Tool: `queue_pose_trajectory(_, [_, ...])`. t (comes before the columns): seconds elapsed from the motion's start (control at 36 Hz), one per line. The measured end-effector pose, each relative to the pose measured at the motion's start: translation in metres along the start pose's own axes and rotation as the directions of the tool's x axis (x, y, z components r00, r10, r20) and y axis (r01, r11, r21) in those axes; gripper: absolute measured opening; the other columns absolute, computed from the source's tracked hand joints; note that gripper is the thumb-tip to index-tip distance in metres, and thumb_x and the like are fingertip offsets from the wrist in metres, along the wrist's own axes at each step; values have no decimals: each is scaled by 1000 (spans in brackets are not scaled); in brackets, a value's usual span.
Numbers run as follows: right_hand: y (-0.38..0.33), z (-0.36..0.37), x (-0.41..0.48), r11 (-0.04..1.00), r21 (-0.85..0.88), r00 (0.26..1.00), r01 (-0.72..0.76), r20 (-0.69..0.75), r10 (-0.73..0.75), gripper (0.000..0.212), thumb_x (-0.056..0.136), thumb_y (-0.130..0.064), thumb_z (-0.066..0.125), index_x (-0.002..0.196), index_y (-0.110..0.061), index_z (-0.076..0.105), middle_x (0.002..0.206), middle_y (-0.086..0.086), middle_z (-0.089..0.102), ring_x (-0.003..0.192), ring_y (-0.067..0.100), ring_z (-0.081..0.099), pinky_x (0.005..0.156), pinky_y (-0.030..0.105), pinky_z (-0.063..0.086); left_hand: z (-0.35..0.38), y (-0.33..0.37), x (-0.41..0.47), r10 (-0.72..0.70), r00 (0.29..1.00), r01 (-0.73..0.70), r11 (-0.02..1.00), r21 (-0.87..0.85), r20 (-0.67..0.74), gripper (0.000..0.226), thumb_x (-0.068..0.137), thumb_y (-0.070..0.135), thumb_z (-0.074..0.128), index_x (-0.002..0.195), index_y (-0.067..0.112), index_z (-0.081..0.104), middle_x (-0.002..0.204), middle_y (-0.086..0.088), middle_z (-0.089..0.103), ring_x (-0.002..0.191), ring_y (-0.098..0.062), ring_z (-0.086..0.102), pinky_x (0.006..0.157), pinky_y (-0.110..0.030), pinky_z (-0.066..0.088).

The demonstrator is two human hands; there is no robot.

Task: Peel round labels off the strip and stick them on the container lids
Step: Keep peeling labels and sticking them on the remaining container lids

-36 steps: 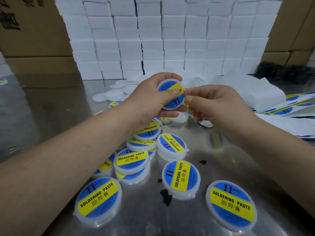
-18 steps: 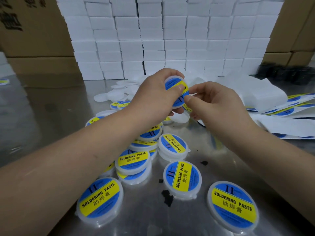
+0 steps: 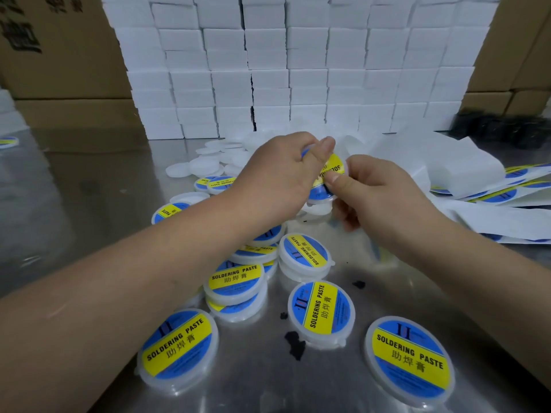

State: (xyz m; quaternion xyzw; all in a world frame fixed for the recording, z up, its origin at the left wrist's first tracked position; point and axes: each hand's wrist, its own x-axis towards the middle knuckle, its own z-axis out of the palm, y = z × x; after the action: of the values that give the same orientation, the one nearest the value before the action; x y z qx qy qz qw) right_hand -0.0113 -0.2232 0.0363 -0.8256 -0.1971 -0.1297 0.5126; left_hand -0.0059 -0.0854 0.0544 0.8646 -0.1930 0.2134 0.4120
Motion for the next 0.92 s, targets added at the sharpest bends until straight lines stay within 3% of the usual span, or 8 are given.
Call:
queue_pose_trajectory(0.19, [-2,1,-1,974,-226,999,-30,8,32,38,91,-38,45,66,-13,59,53,-7,64,39,4,48,53,28,43,-11,-4,6,-19,998,0,944,329,54,44,96,45,33,61,19,41,55,3,39,54,-10,39,50,-28,26])
queue_pose_trajectory(0.33, [-1,-2,0,952,-305,999,-33,-27,26,44,90,-46,43,72,-12,65,61,-8,66,44,5,49,56,29,44,-23,-19,17,-268,948,92,748,657,172,40,96,43,31,71,17,48,69,1,48,62,-17,43,54,-28,31])
queue_pose_trajectory(0.42, [-1,-2,0,964,-265,997,18,-69,-37,35,88,-43,45,71,-18,62,62,-14,65,47,2,50,52,26,38,-27,-30,17,-454,855,91,607,790,250,43,97,45,23,100,17,56,109,-11,54,93,-24,48,74,-30,34])
queue_pose_trajectory(0.5, [1,-2,1,993,-119,989,20,-140,-37,24,88,-38,47,70,-28,60,55,-12,62,45,1,49,53,26,39,-27,-34,15,-468,847,7,487,873,255,52,95,52,20,136,24,36,144,-11,28,130,-30,26,97,-41,31])
queue_pose_trajectory(0.64, [0,-4,3,1000,9,979,-6,-201,7,20,87,-35,47,71,-30,58,54,-9,63,45,6,51,54,33,47,-19,-11,12,-35,983,-136,535,834,183,48,89,52,43,128,25,45,128,-6,44,117,-27,40,86,-38,33])
queue_pose_trajectory(0.75, [2,-4,5,997,62,974,-45,-218,57,21,89,-30,47,71,-27,59,53,-9,62,46,8,52,66,42,53,-13,3,9,-12,976,-180,524,832,219,34,91,46,43,116,26,54,117,-3,52,109,-25,45,75,-32,25])
queue_pose_trajectory(0.83, [2,-6,7,994,96,969,-53,-237,74,20,85,-33,47,72,-24,60,53,-8,62,46,8,52,68,42,51,-11,14,0,-117,935,-178,661,729,334,35,87,53,43,111,32,58,114,1,54,109,-22,47,80,-30,34])
queue_pose_trajectory(0.92, [6,-8,9,991,124,962,-56,-257,86,20,82,-35,47,72,-24,60,54,-8,61,45,8,52,58,33,43,-1,34,-19,-35,790,-347,797,494,612,46,76,69,43,104,35,58,111,5,54,105,-18,48,86,-35,43])
